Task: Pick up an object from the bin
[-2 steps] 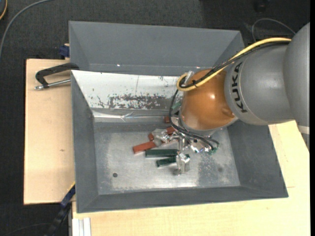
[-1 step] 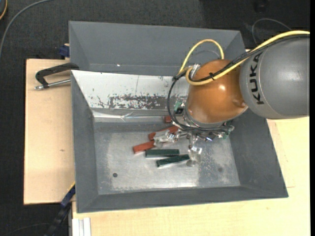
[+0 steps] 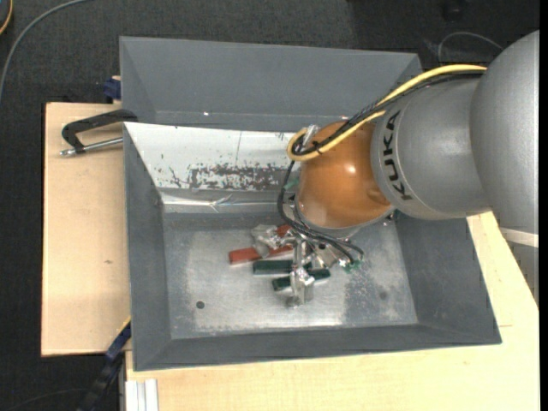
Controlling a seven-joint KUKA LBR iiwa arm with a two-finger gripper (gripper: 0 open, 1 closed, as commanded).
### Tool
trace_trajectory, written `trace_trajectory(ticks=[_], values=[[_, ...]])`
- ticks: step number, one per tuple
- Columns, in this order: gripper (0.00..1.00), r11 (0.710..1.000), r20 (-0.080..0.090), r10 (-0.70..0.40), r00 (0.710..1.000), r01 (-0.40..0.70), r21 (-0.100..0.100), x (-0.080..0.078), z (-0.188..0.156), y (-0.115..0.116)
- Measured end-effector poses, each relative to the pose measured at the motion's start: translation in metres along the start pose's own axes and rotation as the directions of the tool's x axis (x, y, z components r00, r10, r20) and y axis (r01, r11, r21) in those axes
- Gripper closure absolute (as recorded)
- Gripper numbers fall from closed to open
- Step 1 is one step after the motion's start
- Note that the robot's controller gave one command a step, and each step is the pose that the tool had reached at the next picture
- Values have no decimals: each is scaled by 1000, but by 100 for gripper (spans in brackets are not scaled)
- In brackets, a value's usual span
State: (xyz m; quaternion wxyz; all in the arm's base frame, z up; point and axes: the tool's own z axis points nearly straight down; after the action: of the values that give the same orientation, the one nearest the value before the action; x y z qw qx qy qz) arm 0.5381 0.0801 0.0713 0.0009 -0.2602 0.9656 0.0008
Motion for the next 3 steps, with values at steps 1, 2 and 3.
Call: trace_trajectory(ticks=[1,2,3], values=[[100,1000,4,-1,1000,1,1,-1,-2,0],[0,1000,1,0,1000,0,1,0,0,0],[100,1000,11,-1,1000,1,2,-3,-2,0]])
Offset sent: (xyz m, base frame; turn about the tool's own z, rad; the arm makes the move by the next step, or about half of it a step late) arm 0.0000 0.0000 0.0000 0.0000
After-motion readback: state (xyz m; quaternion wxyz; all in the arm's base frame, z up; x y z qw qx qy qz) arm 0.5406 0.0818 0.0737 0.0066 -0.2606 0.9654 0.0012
